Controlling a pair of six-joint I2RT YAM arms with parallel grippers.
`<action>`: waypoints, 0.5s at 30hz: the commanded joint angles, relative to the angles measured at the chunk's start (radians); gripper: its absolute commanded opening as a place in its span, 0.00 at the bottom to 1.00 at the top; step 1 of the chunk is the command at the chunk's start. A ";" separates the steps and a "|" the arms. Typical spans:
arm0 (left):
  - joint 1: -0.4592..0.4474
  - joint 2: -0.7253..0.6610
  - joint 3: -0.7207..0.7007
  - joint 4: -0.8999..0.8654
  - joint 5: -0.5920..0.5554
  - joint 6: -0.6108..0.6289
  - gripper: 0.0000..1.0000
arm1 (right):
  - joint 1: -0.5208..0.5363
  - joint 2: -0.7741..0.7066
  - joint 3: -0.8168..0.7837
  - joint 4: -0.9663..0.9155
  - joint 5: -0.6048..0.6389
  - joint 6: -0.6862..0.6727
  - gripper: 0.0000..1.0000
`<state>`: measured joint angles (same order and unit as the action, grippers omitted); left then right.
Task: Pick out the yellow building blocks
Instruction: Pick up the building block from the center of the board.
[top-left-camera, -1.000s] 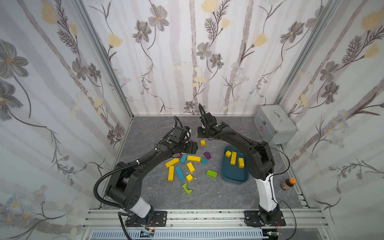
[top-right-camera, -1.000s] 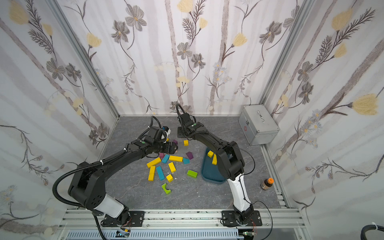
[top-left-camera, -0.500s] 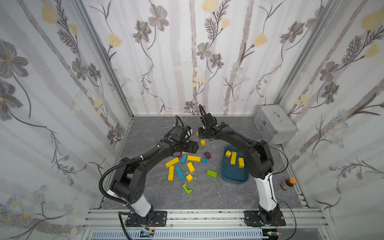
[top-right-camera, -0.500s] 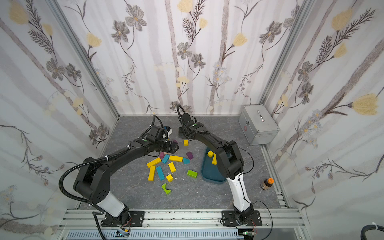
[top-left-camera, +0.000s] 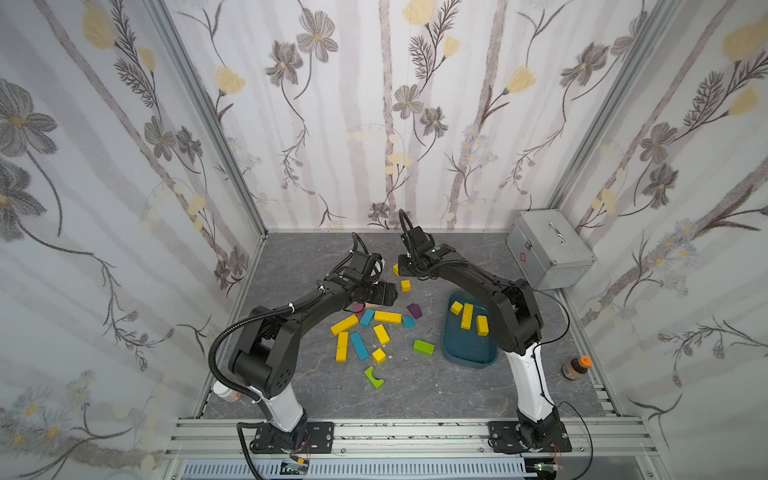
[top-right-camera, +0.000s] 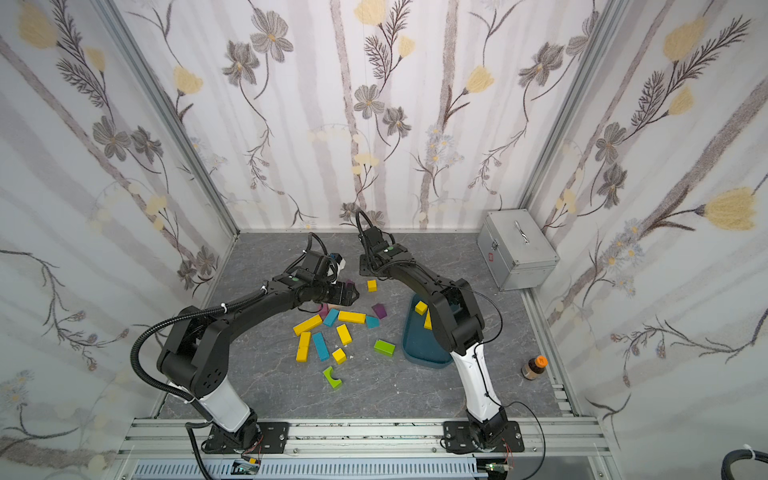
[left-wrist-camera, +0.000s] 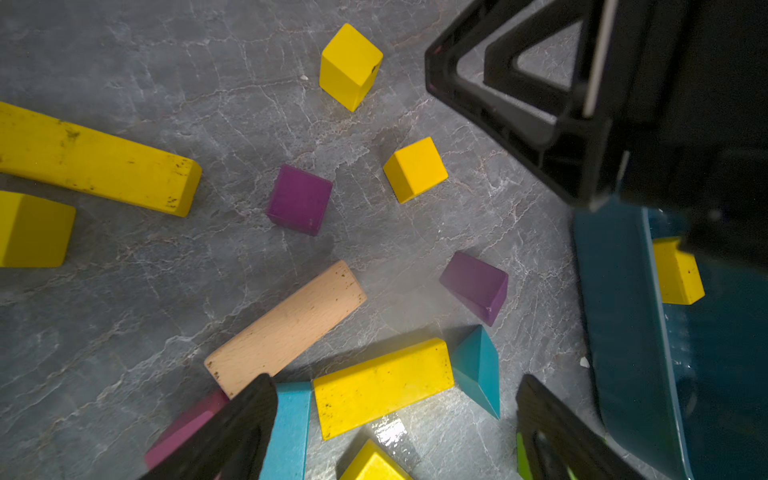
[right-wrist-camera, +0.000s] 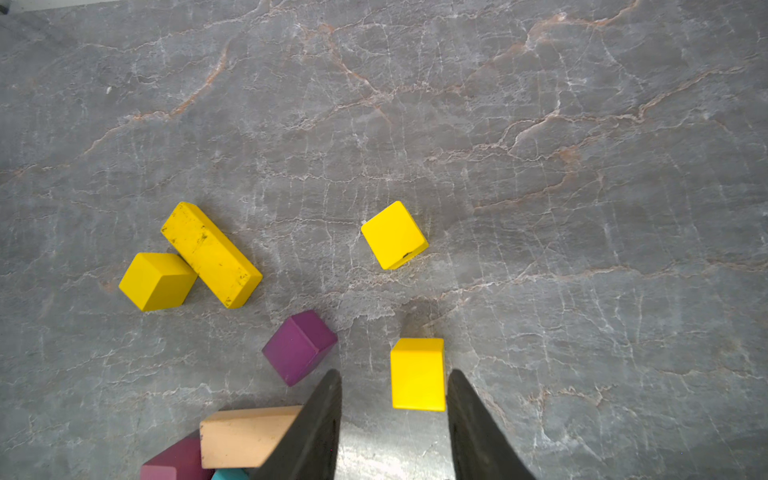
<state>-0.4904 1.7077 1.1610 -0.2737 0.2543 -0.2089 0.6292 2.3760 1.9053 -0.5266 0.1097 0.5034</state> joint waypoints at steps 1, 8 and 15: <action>0.004 -0.010 0.010 0.020 -0.016 0.011 0.91 | 0.003 0.027 0.022 -0.009 0.004 -0.009 0.44; 0.006 -0.021 0.018 0.010 -0.001 0.011 0.92 | 0.003 0.072 0.029 -0.028 0.005 -0.014 0.44; 0.021 -0.019 0.029 -0.003 0.009 0.010 0.92 | 0.001 0.096 0.052 -0.062 0.022 -0.014 0.43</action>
<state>-0.4774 1.6920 1.1816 -0.2798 0.2523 -0.2008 0.6300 2.4592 1.9476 -0.5774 0.1104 0.4999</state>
